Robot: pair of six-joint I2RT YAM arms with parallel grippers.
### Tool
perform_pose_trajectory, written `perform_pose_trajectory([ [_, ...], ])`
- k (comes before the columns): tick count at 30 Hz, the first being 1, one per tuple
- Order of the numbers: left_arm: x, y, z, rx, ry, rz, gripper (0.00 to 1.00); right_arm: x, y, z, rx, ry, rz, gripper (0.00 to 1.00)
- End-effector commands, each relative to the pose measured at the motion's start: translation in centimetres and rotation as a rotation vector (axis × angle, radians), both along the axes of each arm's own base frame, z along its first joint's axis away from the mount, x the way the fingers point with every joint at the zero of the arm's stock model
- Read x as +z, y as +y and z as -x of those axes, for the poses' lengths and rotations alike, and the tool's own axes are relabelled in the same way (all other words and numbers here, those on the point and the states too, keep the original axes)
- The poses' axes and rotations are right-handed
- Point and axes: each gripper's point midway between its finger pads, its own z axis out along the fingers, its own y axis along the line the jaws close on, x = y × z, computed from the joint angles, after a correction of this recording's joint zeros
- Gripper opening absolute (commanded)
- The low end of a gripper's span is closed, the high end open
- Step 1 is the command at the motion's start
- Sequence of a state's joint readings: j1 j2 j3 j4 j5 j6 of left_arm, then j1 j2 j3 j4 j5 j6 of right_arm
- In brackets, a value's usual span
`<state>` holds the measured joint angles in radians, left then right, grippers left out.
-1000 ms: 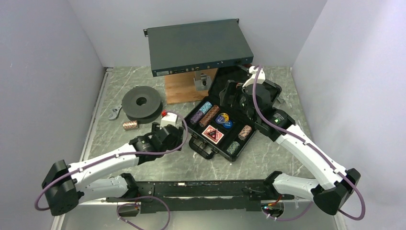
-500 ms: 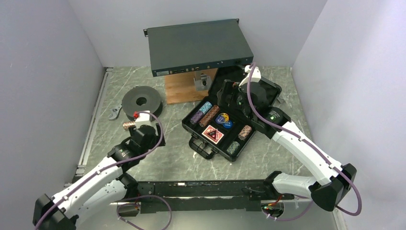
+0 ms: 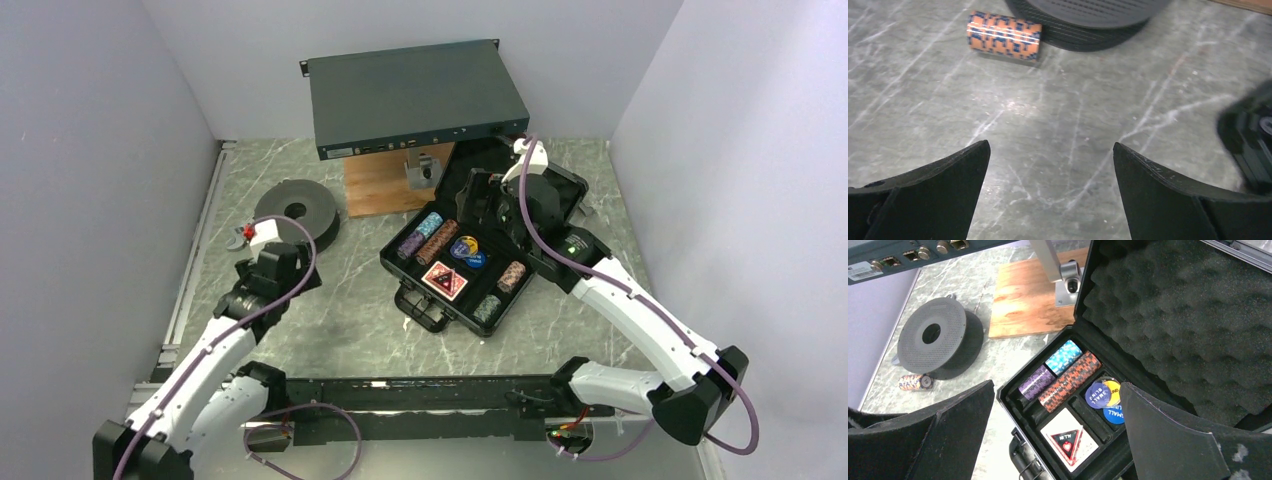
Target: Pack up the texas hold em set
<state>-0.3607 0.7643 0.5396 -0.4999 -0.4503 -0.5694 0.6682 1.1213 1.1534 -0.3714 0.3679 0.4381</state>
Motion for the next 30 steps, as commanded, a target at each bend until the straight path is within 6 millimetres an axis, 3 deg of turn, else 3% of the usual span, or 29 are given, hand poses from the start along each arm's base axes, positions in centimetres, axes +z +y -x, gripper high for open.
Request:
perform_pose_trajectory([
  [1, 1.0, 2.1, -1.1, 0.074, 0.046, -0.042, 1.0, 1.8, -0.8, 0.0, -0.027, -0.065, -0.025, 1.0],
  [10, -0.2, 4.2, -3.7, 0.031, 0.124, -0.165, 1.0, 1.9, -0.9, 0.3, -0.021, -0.07, -0.033, 1.0],
  [19, 0.0, 6.1, -6.1, 0.001, 0.111, -0.136, 1.0, 1.8, -0.5, 0.4, -0.003, -0.063, -0.048, 1.0],
  [25, -1.7, 6.9, -7.4, -0.017, 0.169, -0.075, 1.0, 1.8, -0.2, 0.6, 0.013, -0.064, -0.061, 1.0],
  [30, -1.5, 8.2, -8.4, 0.0, 0.158, -0.04, 1.0, 1.6, 0.4, 0.6, 0.033, -0.054, -0.067, 1.0],
])
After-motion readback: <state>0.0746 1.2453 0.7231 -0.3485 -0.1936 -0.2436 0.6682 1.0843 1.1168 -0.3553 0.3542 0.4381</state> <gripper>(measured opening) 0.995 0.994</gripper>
